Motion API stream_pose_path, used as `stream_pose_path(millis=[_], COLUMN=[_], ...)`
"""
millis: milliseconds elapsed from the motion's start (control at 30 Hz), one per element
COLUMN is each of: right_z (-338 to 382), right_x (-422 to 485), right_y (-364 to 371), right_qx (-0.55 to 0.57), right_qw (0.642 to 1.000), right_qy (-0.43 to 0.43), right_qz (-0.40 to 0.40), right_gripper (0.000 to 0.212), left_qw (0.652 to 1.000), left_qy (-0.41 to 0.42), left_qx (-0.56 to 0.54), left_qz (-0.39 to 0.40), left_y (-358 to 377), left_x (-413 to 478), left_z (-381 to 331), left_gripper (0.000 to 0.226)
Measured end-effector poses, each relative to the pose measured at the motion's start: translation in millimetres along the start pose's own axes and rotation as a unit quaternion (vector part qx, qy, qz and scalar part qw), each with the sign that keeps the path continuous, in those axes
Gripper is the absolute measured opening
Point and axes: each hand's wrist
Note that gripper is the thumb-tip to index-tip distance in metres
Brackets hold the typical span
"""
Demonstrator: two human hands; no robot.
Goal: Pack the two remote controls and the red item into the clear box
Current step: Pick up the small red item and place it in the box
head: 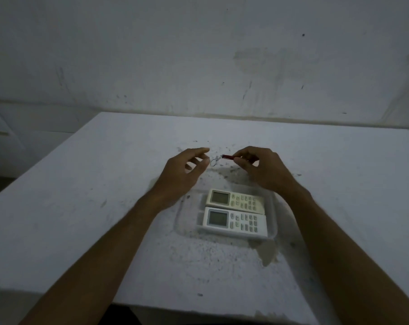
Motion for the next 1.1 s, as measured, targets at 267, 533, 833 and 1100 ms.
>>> stream_pose_path(millis=[267, 533, 833, 1100], right_z=[41.0, 67.4, 79.0, 81.3], right_x=[-16.0, -24.8, -29.3, -31.0], right_y=[-14.5, -4.2, 1.4, 1.4], right_qx=[0.119, 0.329, 0.426, 0.442], right_qw=[0.991, 0.944, 0.902, 0.894], right_qy=[-0.050, 0.033, 0.073, 0.066], right_qz=[0.032, -0.010, 0.011, 0.028], right_gripper=[0.015, 0.025, 0.028, 0.027], left_qw=[0.999, 0.974, 0.975, 0.960], left_qy=[0.040, -0.007, 0.023, -0.014], left_qx=[-0.001, -0.220, -0.187, -0.277], left_qz=[-0.017, -0.051, -0.116, -0.045], left_y=[9.7, 0.8, -0.1, -3.1], left_x=[-3.1, -5.1, -5.3, -7.2], left_z=[-16.4, -33.5, -36.2, -37.7], left_gripper=[0.023, 0.025, 0.024, 0.023])
Point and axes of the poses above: each hand's wrist, its own x-axis towards the middle knuckle, its own y-axis out of the palm, z = x × y, and after that the axes turned 4 degrees about z, right-handed
